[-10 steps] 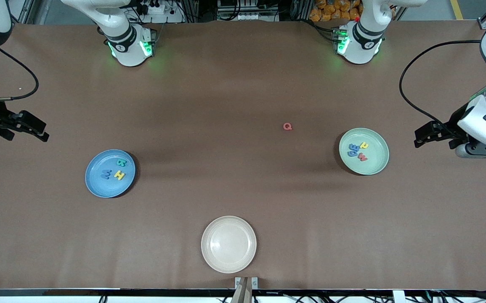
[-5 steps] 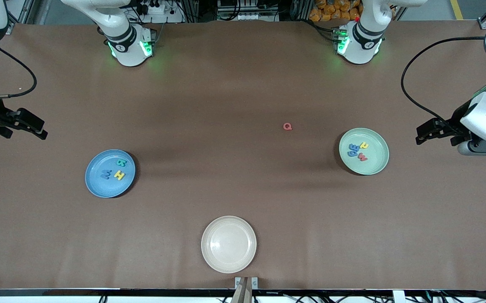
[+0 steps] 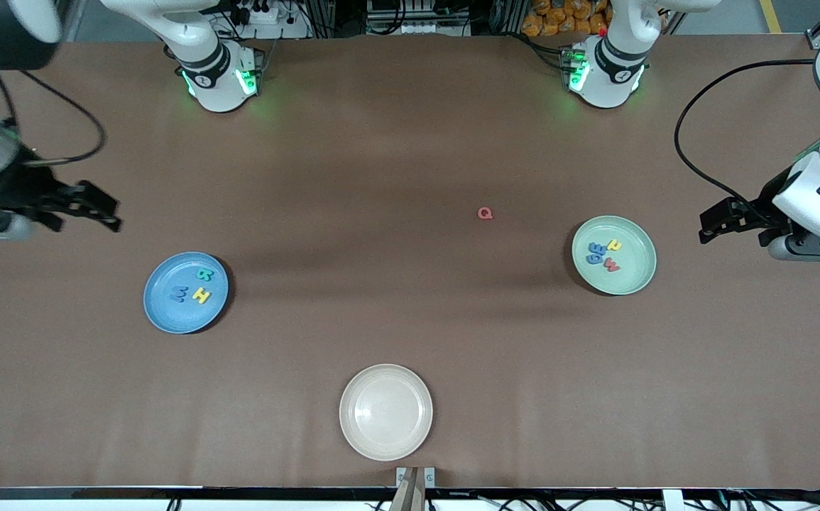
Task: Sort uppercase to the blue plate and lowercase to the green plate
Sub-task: 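Move the right gripper toward the pink o while the left gripper withdraws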
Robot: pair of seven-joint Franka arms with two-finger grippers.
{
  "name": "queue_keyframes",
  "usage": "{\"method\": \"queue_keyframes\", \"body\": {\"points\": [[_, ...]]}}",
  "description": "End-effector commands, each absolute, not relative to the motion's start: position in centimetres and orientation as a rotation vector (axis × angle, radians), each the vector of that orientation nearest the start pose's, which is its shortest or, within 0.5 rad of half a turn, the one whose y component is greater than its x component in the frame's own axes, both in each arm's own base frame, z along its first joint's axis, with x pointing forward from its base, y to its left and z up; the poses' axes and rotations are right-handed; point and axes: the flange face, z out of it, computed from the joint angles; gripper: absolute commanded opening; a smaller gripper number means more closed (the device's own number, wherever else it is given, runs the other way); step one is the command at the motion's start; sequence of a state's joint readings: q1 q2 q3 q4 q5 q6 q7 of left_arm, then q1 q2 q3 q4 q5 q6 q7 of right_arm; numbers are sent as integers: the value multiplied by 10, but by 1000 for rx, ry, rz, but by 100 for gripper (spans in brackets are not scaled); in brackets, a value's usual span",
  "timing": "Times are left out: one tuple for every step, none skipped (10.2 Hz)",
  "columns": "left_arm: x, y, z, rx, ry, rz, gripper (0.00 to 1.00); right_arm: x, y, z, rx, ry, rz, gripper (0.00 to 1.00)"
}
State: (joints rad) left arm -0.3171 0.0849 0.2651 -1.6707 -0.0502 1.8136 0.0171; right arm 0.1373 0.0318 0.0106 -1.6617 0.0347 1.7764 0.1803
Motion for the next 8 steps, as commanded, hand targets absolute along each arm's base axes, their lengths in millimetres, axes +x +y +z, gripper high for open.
{"method": "queue_keyframes", "body": {"points": [[590,-47,560,-3147,122,-91,100,573,161,558,-3100,23,-64,100],[589,-49,558,-3147,127,-69,100,569,199,546,-3100,-71,-50,100],[589,-48,558,-3148,124,-69,100,569,233,539,-3084,-119,-83,100],[589,-48,558,-3146,125,-69,100,565,269,523,-3071,-149,-83,100],[589,-51,557,-3145,132,-66,100,557,314,507,-3057,-193,-85,100],[590,-54,557,-3145,141,-69,100,552,351,488,-3058,-235,-63,100],[589,-58,558,-3145,151,-69,100,542,397,467,-3060,-323,-39,100],[589,-58,557,-3146,154,-66,100,528,444,448,-3058,-397,-25,100]]}}
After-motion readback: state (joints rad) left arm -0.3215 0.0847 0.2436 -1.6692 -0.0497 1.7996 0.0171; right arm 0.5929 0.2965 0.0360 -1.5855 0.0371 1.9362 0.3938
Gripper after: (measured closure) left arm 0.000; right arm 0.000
